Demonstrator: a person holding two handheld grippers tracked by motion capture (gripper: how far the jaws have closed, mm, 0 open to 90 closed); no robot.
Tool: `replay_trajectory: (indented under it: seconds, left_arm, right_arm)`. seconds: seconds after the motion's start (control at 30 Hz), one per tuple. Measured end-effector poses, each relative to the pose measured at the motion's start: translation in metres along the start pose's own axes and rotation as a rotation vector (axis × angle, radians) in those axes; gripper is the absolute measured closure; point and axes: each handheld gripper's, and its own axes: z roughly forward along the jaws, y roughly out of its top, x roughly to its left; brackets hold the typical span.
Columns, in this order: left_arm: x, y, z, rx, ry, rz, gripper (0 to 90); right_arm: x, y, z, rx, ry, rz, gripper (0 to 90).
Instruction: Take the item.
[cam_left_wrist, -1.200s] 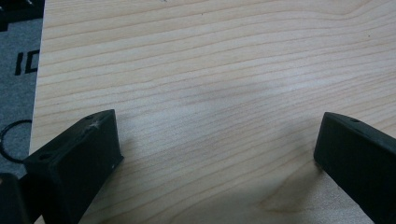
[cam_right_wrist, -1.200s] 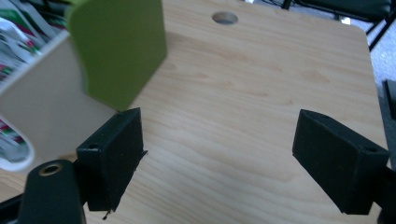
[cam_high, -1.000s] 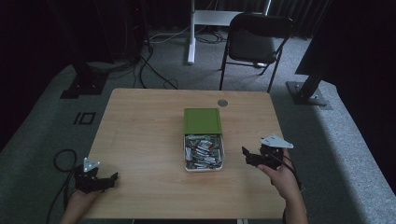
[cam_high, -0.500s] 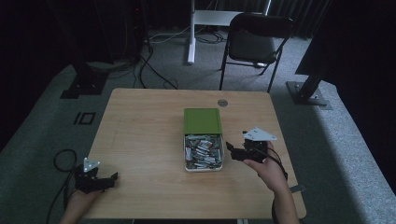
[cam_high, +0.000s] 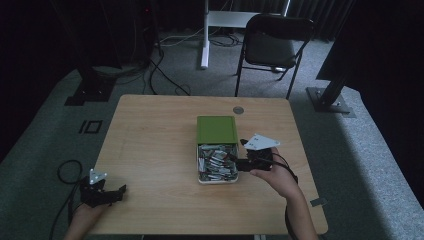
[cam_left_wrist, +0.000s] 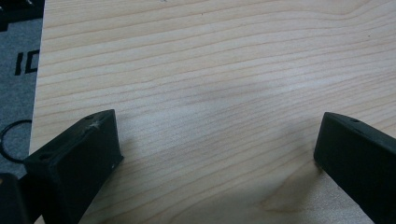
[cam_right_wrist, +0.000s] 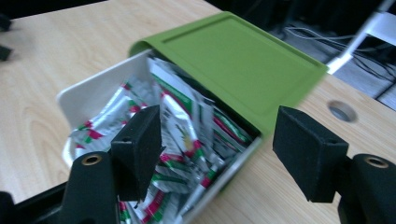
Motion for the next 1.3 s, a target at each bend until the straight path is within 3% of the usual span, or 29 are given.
replay_trajectory:
  seconds: [0.1,0.27,0.43,0.53,0.7,0.8,1.0,1.13,1.2,1.27,1.3]
  left_arm:
    - [0.000,0.000,0.000,0.000,0.000,0.000,1.2]
    - [0.000,0.000,0.000,0.000,0.001,0.004,1.2]
    - [0.000,0.000,0.000,0.000,0.000,0.002,1.2]
    - [0.000,0.000,0.000,0.000,0.000,0.002,1.2]
    - [0.000,0.000,0.000,0.000,0.000,0.002,1.2]
    - [0.000,0.000,0.000,0.000,0.000,0.002,1.2]
    - [0.000,0.000,0.000,0.000,0.000,0.002,1.2]
    - [0.000,0.000,0.000,0.000,0.000,0.001,1.2]
    - [0.000,0.000,0.000,0.000,0.000,0.002,1.2]
    - [0.000,0.000,0.000,0.000,0.000,0.002,1.2]
    - [0.000,0.000,0.000,0.000,0.000,0.002,1.2]
  right_arm:
    - [0.001,0.004,0.004,0.012,0.046,-0.054,45.0]
    - [0.002,0.008,0.013,0.043,0.087,-0.073,47.6]
    - [0.006,0.009,0.023,0.063,0.127,-0.153,53.9]
    - [0.007,0.010,0.028,0.091,0.127,-0.187,57.8]
    - [0.006,0.011,0.036,0.117,0.134,-0.192,62.1]
    - [0.006,0.012,0.039,0.127,0.178,-0.156,62.2]
    - [0.007,0.012,0.047,0.169,0.174,-0.190,67.9]
    - [0.011,0.013,0.052,0.192,0.166,-0.254,77.2]
    - [0.013,0.014,0.054,0.214,0.163,-0.275,75.3]
    - [0.012,0.015,0.053,0.209,0.156,-0.283,74.5]
    - [0.008,0.019,0.048,0.159,0.154,-0.256,72.7]
